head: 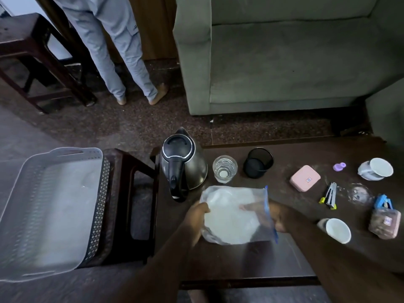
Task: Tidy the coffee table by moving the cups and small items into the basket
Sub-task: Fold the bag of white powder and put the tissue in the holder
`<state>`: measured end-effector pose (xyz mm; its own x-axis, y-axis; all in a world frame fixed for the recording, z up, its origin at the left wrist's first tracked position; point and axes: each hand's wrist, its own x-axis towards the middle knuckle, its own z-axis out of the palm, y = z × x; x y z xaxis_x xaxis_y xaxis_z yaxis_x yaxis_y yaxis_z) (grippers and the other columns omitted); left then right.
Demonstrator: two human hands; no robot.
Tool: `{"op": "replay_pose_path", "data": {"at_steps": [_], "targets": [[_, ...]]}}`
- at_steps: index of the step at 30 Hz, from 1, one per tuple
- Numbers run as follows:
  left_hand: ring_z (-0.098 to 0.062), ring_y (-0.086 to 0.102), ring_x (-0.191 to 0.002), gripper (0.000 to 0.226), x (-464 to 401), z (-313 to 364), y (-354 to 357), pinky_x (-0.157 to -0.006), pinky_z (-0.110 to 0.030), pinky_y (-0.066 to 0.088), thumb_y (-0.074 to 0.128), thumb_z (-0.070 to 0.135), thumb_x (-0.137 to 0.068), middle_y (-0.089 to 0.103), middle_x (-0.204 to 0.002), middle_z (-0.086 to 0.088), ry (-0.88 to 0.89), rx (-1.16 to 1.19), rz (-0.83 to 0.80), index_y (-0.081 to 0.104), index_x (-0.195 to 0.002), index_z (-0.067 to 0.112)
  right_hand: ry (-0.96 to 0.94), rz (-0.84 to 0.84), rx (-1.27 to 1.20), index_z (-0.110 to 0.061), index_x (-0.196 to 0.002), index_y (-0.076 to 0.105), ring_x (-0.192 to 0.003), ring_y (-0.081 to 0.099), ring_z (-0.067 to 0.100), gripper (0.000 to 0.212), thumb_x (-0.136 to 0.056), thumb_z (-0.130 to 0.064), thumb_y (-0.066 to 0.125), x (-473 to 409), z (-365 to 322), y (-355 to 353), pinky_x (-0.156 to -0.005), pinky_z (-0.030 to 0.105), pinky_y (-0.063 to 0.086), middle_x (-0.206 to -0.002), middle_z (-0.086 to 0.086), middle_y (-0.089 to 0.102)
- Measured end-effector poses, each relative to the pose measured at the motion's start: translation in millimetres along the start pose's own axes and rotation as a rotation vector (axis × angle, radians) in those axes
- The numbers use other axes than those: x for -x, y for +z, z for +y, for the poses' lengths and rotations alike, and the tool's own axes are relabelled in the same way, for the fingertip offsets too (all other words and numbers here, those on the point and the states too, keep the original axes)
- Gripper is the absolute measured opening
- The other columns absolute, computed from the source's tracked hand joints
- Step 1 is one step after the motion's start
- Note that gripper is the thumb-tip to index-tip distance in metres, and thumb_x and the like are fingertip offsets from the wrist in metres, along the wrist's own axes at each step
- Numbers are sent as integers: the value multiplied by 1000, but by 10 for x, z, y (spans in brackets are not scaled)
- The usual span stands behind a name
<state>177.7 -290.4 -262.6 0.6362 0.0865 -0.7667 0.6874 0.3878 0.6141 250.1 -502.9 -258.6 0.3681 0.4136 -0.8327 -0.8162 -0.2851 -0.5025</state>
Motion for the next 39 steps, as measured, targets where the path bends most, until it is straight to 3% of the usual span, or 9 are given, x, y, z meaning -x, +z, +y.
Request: {"op": "replay_pose_path", "data": {"at_steps": [5,9,12,16,23,27,30,34,39], "targets": [[-35,63,-95,34,-147,48,-100,-85,-43,48,49,2,-79,69,-102,-20,12,-24,30,65,-108,5,5,74,-51,-2,-112,72,-112,63,39,46,-68,-14,82,-106,-17,89,-108,53,43,-118,22,70],[-31,63,-89,17,-244,-1,-130,-81,-39,49,53,-8,-87,66,-97,-21,34,-119,121,63,-95,3,6,-36,-112,1,-121,68,-101,71,32,39,-82,-2,73,-88,-15,6,-98,47,53,-109,18,74],[-31,64,-85,16,-242,-91,-103,-75,-37,51,56,-7,-88,68,-90,-18,39,-144,147,65,-89,6,-53,10,-87,4,-108,71,-65,74,15,21,-90,7,61,-33,-41,-62,-60,25,60,-80,8,77],[-30,67,-75,21,-250,-246,-90,-70,-39,56,52,-6,-88,71,-84,-15,43,-183,276,68,-87,8,-114,13,-39,3,-121,63,-79,75,23,48,-75,9,72,-39,150,-394,-71,35,61,-95,11,77],[-38,66,-85,11,-185,-329,-127,-72,-42,54,58,-1,-84,67,-86,-17,95,-295,386,66,-83,6,-159,274,-86,4,-117,64,-81,73,28,37,-81,12,66,394,195,-1053,-72,36,59,-106,22,73],[-43,54,-120,40,-224,-334,-21,-99,-50,46,57,5,-90,55,-128,-29,-4,-488,600,50,-127,-8,-182,314,-67,-3,-111,66,-70,73,20,28,-85,5,65,614,74,-1279,-60,28,55,-85,10,77],[-39,50,-120,64,-51,-336,202,-96,-49,45,68,20,-78,46,-134,-19,122,-914,794,41,-134,6,-186,315,-83,-6,-112,65,-72,72,21,28,-86,3,64,676,28,-1409,-60,30,54,-82,9,76],[-28,52,-111,44,-4,-567,502,-85,-40,51,63,30,-79,50,-126,-7,445,-1435,540,54,-122,23,-185,319,-125,-7,-118,64,-89,67,32,36,-84,3,65,655,39,-1460,-69,37,52,-102,18,73],[-31,12,-146,68,-219,-782,744,-93,-56,49,52,28,-92,-2,-162,2,273,-1604,179,16,-143,55,-177,330,-123,-7,-115,66,-88,69,33,34,-82,2,69,551,98,-1432,-70,36,53,-99,16,75]]}}
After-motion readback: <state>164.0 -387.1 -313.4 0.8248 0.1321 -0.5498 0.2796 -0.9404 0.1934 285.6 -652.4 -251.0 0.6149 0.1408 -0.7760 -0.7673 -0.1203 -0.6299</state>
